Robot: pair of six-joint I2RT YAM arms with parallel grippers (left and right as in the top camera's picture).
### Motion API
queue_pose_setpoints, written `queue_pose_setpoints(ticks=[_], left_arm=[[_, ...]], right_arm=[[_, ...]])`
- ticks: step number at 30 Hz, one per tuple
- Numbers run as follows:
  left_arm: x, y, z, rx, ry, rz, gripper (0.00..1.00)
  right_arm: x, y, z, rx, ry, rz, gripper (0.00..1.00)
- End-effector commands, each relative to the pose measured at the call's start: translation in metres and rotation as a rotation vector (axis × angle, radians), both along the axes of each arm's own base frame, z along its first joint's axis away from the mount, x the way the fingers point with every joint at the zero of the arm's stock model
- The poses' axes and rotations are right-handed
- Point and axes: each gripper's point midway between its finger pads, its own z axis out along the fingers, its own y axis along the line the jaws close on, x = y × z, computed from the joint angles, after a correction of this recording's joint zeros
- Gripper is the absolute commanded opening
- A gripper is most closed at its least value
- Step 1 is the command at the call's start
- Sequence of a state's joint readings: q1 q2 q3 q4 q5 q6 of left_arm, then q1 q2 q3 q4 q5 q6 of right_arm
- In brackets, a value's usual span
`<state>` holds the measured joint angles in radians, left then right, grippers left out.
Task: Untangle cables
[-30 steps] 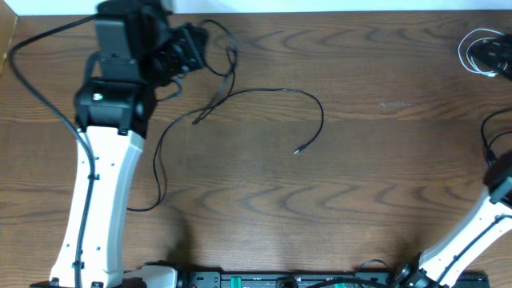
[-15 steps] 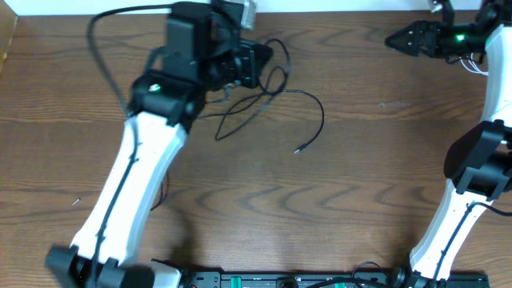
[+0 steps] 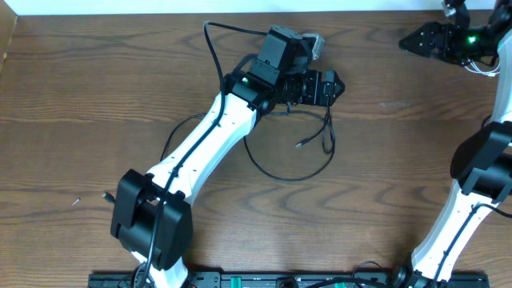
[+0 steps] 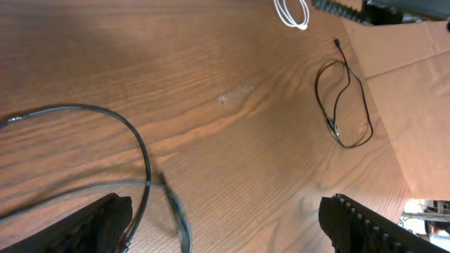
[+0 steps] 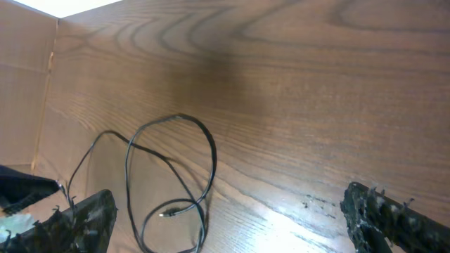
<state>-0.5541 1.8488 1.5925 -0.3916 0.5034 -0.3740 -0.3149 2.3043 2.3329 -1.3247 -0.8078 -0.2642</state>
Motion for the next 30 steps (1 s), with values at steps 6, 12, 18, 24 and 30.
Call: queue_pose_setpoints(ticks=[6,12,18,24,30], left_arm=[[0.032,0.095,0.078,0.035,-0.167,0.288,0.92],[0.019,0.204,0.110,0.167,-0.192,0.572,0.92],[-0.021,0.275,0.074,0.362,-0.005,0.633,0.93],[-0.055,0.303,0.004,0.572,0.239,0.523,0.86],[-0.079,0.351,-0.056,0.786,0.454,0.704,0.81]], right_arm=[[-0.002,0.030,0.018,-0.041,-0.017,0.034,0.99],[0.005,0.072,0.009,-0.128,0.002,0.071,0.99],[0.009,0.116,-0.002,-0.269,-0.006,0.111,0.99],[0.005,0.143,-0.010,-0.384,-0.012,0.152,0.99],[0.005,0.138,-0.011,-0.388,-0.002,0.138,0.99]])
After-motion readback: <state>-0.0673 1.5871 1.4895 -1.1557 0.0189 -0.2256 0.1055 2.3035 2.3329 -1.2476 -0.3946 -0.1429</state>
